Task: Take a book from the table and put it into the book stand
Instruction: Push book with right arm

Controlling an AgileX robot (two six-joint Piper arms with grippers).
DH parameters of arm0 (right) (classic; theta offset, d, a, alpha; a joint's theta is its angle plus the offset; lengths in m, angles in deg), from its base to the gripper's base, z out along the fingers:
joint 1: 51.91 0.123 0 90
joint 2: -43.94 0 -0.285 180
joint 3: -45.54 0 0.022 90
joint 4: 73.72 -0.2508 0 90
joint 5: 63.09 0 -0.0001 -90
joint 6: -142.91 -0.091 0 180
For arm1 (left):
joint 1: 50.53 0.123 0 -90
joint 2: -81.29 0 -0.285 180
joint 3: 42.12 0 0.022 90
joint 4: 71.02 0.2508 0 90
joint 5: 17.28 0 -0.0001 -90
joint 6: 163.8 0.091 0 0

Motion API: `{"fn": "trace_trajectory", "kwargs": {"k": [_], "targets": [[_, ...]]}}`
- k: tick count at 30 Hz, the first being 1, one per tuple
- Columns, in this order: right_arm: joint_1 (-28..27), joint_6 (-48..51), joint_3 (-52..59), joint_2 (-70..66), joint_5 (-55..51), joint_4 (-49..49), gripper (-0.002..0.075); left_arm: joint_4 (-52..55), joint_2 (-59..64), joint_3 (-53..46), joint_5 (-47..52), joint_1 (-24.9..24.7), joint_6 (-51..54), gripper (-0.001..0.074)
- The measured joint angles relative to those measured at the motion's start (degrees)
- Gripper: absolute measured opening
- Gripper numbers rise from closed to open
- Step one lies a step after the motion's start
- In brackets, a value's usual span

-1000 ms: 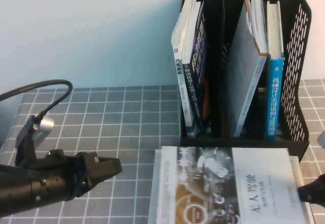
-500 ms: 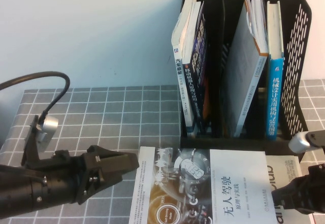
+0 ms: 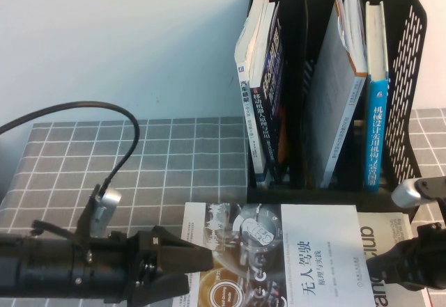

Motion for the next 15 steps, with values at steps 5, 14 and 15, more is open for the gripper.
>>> {"fn": "trace_trajectory", "kwargs": {"k": [5,14,15], "targets": [[0.0,1.0,0.0,0.0,0.0,-0.1,-0.0003,0.4,5.0,3.5,3.1,0.0,1.5,0.0613],[0.0,1.4,0.0,0.0,0.0,-0.1,-0.0003,4.6,5.3,8.5,2.9,1.2,2.1,0.0614],[0.0,1.5,0.0,0.0,0.0,-0.1,-0.0003,5.0,5.3,8.5,2.5,2.0,1.8,0.0614]]}}
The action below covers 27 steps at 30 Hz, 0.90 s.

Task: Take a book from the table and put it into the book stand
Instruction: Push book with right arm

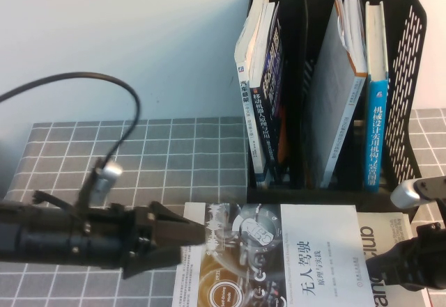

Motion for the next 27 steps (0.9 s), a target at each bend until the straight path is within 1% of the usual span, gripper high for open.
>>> {"fn": "trace_trajectory", "kwargs": {"k": [5,8,13,17,22,27], "targets": [[0.0,0.0,0.0,-0.1,0.0,0.0,-0.0003,1.4,0.0,0.0,-0.4,6.9,-1.5,0.0614],[0.0,0.0,0.0,-0.1,0.1,0.0,-0.0003,2.3,0.0,0.0,-0.6,9.1,-3.3,0.0614],[0.0,0.0,0.0,-0.1,0.1,0.0,-0.0003,2.6,0.8,0.1,-1.4,8.5,-4.5,0.0614],[0.0,0.0,0.0,-0.1,0.1,0.0,-0.0003,2.1,4.9,0.1,-2.7,7.1,-4.3,0.0614],[0.0,0.0,0.0,-0.1,0.1,-0.2,-0.0003,-4.0,11.2,0.3,3.4,5.2,1.2,0.0614],[0.0,0.0,0.0,-0.1,0.2,-1.1,-0.0003,-7.2,15.1,0.6,3.6,2.0,3.6,0.0614]]}}
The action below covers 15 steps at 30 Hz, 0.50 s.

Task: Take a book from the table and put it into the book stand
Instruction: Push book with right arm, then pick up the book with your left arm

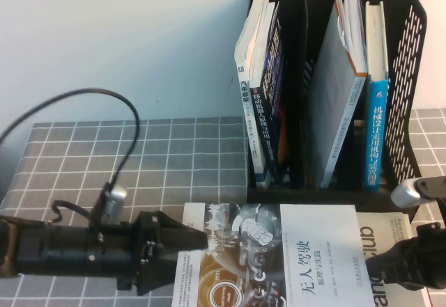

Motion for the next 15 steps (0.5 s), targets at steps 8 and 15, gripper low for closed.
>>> {"fn": "trace_trajectory", "kwargs": {"k": [8,15], "targets": [[0.0,0.1,0.0,0.0,0.0,-0.3,-0.0003,-0.4,2.7,0.0,0.8,-3.1,1.8,0.0593],[0.0,0.1,0.0,0.0,0.0,-0.3,-0.0003,-0.4,2.7,0.0,1.0,-3.2,3.2,0.0430]]}}
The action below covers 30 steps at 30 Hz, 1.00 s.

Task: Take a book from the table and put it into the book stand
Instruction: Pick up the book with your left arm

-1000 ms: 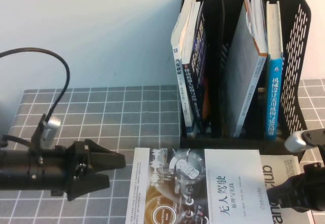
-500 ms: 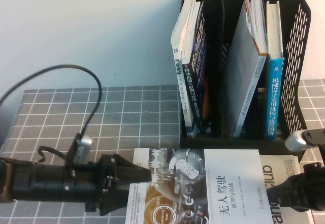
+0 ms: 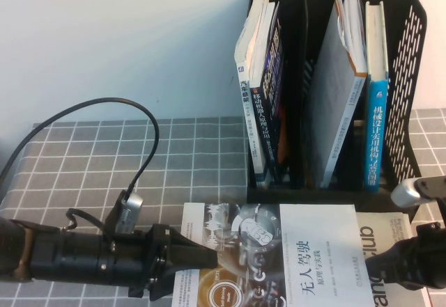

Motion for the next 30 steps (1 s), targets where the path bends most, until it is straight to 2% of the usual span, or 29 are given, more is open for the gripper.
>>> {"fn": "trace_trajectory", "kwargs": {"k": [10,13,17,25,30], "targets": [[0.0,0.0,0.0,0.0,-0.2,0.0,-0.0003,0.0,0.0,0.0,0.0,0.0,0.6,0.0358],[0.0,0.0,0.0,0.0,-0.2,0.0,-0.0003,0.3,0.0,0.0,-0.4,0.0,0.7,0.0270],[0.0,0.8,0.0,0.0,-0.1,-0.1,-0.0003,0.3,0.0,0.0,0.1,0.0,0.9,0.0100],[0.0,2.6,0.0,0.0,0.2,-0.1,-0.0003,0.8,-3.0,0.0,-0.1,0.1,0.8,0.0100],[0.0,3.0,0.0,0.0,0.3,-0.1,-0.0003,2.3,-8.8,0.0,-0.2,2.3,-1.3,0.0100]]}}
